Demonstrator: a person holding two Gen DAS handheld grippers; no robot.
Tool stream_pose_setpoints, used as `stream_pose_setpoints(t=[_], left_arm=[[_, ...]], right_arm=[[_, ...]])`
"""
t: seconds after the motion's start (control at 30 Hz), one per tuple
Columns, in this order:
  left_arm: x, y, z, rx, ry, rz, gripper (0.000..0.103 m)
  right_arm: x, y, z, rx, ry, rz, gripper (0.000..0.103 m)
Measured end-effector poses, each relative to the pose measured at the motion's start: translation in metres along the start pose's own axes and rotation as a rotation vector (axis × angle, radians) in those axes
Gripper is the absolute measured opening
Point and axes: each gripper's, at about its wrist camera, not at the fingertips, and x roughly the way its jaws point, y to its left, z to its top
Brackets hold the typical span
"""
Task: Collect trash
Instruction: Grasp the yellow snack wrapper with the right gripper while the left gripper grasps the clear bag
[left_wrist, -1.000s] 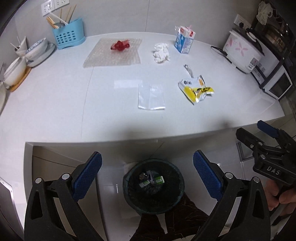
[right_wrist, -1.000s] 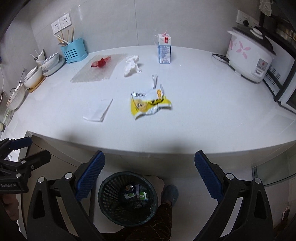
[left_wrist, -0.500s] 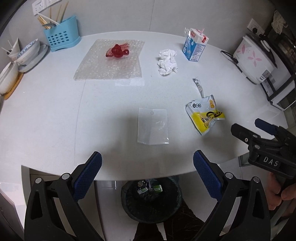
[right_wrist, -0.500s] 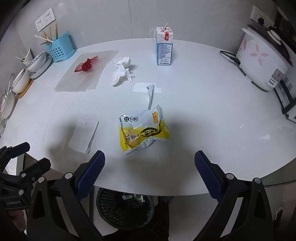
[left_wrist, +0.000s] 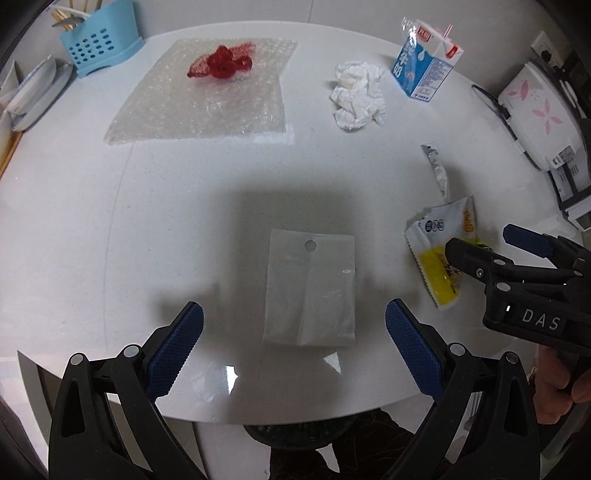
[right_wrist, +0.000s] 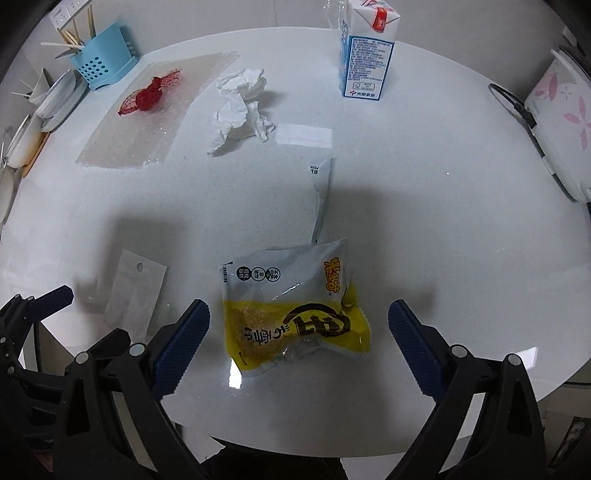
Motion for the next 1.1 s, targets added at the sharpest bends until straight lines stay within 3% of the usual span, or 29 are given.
stream_pose_setpoints(t=[0.17,0.27,0.43,0.57,0.63,0.7,0.83,0.9,1.1], left_arm=[[0.018,-0.005,0.005,0.007,0.035,0.006,0.094],[0.022,-0.009,0.005,0.021,0.042,0.025,0.084],[0.018,-0.016,0.004,0.059,0.026,0.064,0.054],[0.016,-0.021,0.004,0.074,0.029,0.077,0.040],[0.016,-0.021,0.006,0.064,0.029,0.072,0.026],[0.015,-0.020,0.006,0.055,0.037,0.054,0.011],[0.013,-0.019,0.003,0.053,0.029,0.055,0.008],[0.013,-0.018,0.002,0.049,0.027,0.051,0.007],[0.008,-0.011,0.002,0.032,0.019,0.031,0.005]], right_arm=[[0.020,0.004,0.002,-0.022,0.039,-0.014,0.093],[0.028,0.004,0.001,-0.017,0.067,-0.014,0.086],[0.028,0.005,-0.001,-0.019,0.061,-0.027,0.080],[0.026,0.009,-0.005,-0.041,0.063,-0.047,0.074],[0.026,0.012,-0.007,-0.045,0.066,-0.050,0.071],[0.026,0.011,-0.006,-0.034,0.070,-0.036,0.063],[0.023,0.007,-0.006,-0.024,0.070,-0.020,0.057],[0.020,0.006,-0.007,-0.022,0.058,-0.014,0.037],[0.015,0.005,-0.007,0.001,0.036,-0.011,0.030]])
